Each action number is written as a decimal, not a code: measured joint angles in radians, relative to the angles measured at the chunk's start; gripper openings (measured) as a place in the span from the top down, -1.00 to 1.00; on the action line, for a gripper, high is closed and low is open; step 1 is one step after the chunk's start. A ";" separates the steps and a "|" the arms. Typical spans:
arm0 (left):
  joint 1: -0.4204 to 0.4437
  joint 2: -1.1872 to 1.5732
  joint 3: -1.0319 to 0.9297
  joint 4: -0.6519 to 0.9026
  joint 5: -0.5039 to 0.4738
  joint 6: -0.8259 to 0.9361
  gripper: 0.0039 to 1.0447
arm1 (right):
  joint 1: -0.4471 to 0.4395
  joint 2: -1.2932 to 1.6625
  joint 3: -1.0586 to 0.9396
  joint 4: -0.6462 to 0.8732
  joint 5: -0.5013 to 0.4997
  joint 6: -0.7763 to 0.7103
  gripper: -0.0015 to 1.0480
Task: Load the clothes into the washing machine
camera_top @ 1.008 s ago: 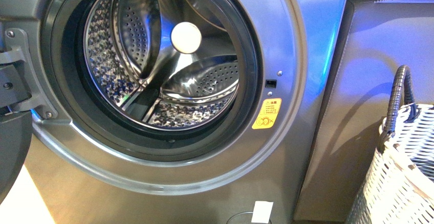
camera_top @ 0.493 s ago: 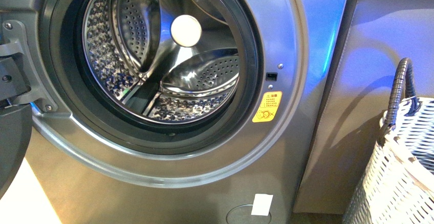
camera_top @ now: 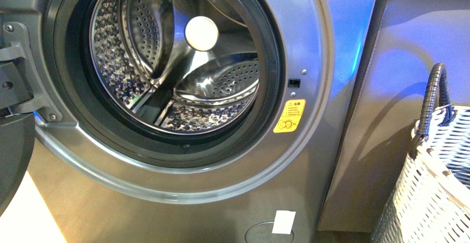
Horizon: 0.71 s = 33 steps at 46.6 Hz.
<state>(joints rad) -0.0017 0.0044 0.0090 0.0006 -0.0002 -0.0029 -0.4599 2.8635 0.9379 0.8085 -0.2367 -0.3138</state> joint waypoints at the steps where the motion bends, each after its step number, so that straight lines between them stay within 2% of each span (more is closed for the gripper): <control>1: 0.000 0.000 0.000 0.000 0.000 0.000 -0.88 | -0.003 0.011 0.000 0.007 0.000 -0.002 -0.85; 17: 0.000 0.000 0.000 0.000 0.000 0.000 -0.88 | -0.029 0.037 -0.001 0.030 -0.020 0.000 -0.85; 33: 0.000 0.000 0.000 0.000 0.000 0.000 -0.88 | -0.033 0.035 -0.014 0.050 -0.024 0.010 0.09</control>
<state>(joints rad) -0.0017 0.0044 0.0090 0.0006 -0.0002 -0.0029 -0.4931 2.8983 0.9237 0.8585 -0.2607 -0.3042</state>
